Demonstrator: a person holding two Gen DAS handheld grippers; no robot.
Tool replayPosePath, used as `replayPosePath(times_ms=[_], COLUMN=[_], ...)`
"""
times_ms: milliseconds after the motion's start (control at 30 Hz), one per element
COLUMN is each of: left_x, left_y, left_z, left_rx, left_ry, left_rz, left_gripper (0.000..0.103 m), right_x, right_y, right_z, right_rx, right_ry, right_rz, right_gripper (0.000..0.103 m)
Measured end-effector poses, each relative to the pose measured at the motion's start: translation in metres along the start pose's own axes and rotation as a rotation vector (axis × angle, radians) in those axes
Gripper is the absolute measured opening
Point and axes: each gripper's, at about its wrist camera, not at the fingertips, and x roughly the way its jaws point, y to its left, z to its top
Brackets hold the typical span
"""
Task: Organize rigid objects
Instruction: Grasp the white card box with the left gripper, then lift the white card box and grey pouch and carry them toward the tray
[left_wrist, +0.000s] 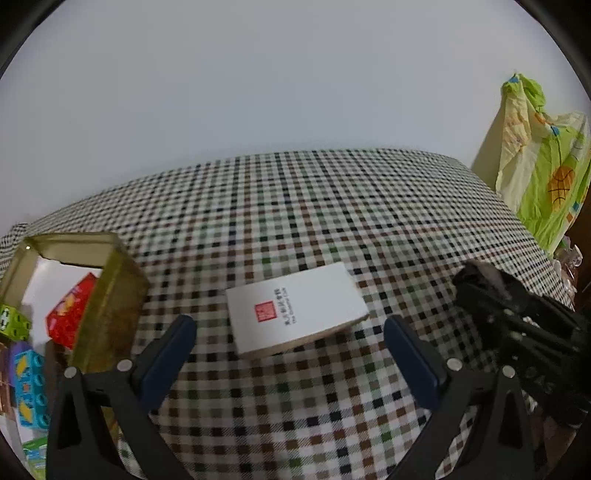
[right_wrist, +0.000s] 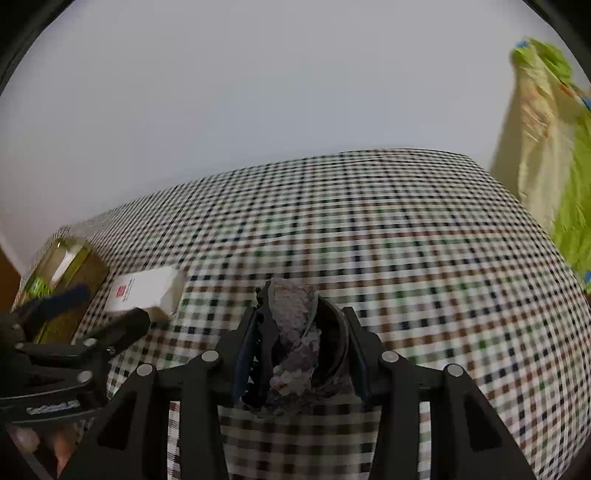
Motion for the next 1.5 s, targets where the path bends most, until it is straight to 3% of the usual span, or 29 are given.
replayPosePath(times_ms=[200, 400, 600, 700, 967, 1100, 1500], left_x=[0.014, 0.026, 0.029, 0.028, 0.009, -0.01, -0.049], left_y=[0.0, 0.007, 0.006, 0.004, 0.014, 0.019, 0.022], left_z=[0.005, 0.004, 0.006, 0.004, -0.008, -0.018, -0.045], left_rx=[-0.046, -0.098, -0.089, -0.061, -0.025, -0.002, 0.051], left_ry=[0.045, 0.066, 0.077, 0.061, 0.047, 0.002, -0.137], left_rz=[-0.043, -0.047, -0.041, -0.029, -0.069, -0.049, 0.015], left_gripper=[0.103, 0.103, 0.102, 0.086, 0.086, 0.086, 0.086], right_x=[0.001, 0.003, 0.004, 0.003, -0.001, -0.002, -0.033], right_y=[0.008, 0.007, 0.011, 0.011, 0.011, 0.018, 0.045], right_z=[0.0, 0.001, 0.0, 0.0, 0.001, 0.002, -0.01], right_rx=[-0.002, 0.009, 0.009, 0.008, -0.005, -0.036, -0.076], right_ry=[-0.008, -0.004, -0.005, -0.007, -0.049, -0.059, -0.203], right_rz=[-0.011, -0.016, -0.021, -0.02, -0.033, -0.065, -0.092], right_gripper=[0.047, 0.047, 0.047, 0.047, 0.047, 0.047, 0.047])
